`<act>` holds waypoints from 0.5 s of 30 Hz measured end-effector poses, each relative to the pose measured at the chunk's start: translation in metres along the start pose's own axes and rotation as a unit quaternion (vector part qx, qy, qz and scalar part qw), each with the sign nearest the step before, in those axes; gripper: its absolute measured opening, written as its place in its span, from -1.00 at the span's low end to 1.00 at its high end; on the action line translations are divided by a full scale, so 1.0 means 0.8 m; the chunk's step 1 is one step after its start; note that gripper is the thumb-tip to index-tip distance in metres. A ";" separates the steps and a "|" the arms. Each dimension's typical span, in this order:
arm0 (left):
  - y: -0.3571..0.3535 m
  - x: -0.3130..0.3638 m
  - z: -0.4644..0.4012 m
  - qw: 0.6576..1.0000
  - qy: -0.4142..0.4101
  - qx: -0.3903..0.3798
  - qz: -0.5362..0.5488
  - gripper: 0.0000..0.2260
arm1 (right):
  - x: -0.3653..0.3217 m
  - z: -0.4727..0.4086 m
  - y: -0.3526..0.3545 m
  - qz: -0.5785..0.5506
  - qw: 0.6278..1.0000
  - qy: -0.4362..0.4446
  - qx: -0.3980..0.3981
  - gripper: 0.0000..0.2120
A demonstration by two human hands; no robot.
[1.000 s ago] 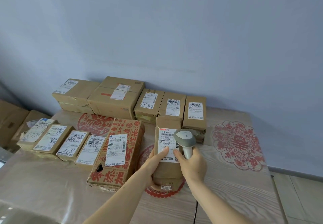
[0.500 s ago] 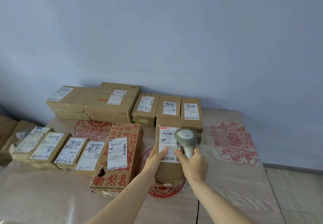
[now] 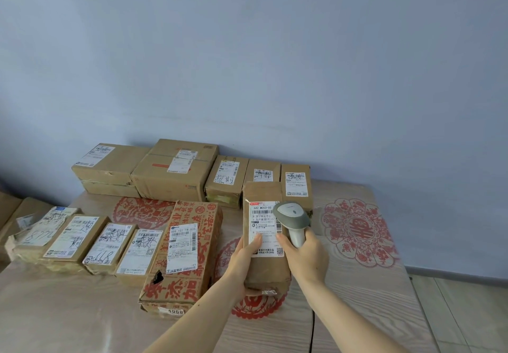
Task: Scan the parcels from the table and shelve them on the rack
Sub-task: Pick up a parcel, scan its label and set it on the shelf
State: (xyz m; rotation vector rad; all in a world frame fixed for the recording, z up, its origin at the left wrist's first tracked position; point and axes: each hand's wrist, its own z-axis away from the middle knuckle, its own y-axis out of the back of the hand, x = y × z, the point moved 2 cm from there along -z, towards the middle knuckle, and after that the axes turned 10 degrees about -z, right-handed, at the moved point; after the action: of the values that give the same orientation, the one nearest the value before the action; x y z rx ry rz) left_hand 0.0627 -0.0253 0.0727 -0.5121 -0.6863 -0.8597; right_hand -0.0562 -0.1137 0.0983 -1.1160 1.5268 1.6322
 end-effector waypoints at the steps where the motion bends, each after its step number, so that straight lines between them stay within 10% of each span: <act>1: -0.001 -0.001 -0.001 1.000 -0.008 0.002 0.001 -0.66 | -0.001 0.000 0.001 0.002 1.000 -0.001 -0.002 -0.69; 15: 0.002 -0.005 -0.009 0.999 -0.048 0.012 0.020 -0.72 | -0.015 0.001 0.014 -0.053 0.999 -0.006 -0.009 -0.74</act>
State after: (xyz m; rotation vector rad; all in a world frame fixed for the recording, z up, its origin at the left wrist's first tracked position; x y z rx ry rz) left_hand 0.0650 -0.0271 0.0649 -0.5472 -0.7699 -0.7926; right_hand -0.0612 -0.1128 0.1138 -1.1751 1.4237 1.5797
